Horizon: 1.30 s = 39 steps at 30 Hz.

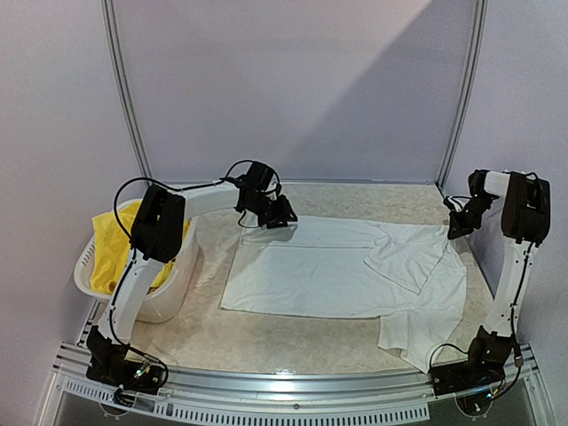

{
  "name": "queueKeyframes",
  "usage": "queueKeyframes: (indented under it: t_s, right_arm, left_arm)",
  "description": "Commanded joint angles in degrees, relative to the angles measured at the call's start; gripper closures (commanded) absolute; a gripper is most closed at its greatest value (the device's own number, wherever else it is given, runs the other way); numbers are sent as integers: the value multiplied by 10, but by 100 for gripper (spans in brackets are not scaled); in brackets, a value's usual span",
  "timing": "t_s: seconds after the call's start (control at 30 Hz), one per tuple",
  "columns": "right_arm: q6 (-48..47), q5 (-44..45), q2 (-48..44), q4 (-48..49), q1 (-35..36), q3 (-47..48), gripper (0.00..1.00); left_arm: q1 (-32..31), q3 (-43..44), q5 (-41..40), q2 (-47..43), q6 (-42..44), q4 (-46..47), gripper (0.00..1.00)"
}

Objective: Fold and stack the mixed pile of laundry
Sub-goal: Smooth out the 1/3-folded T-shirt at the center of the board.

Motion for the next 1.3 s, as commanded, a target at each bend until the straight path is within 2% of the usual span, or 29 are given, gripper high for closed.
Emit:
queueKeyframes:
  t_s: [0.0,0.23,0.33,0.53,0.7,0.83,1.03,1.27]
  right_arm:
    - [5,42,30,28,-4,14,86]
    - [28,51,77,14,-14,71,87]
    - [30,34,71,-3,-14,69,87]
    - [38,-16,-45,4,-14,-3,84]
    - [34,-91,-94,-15,-13,2,81]
    - [35,-112,-77,-16,-10,27,81]
    - [47,-124,18,-32,-7,99,82]
    - [42,-64,83,-27,-7,112,85]
  left_arm:
    - [14,-28,-13,13,-24,-15,60]
    - [25,-65,-31,-2,-37,4,60]
    - [28,-91,-24,-19,-41,41,60]
    - [24,-120,-14,-73,-20,86,60]
    - [22,-121,-17,-97,-2,88,60]
    - [23,-117,-13,-90,-4,86,60]
    - [27,-86,16,-42,-26,86,60]
    - [35,-73,-13,-17,-37,40,60]
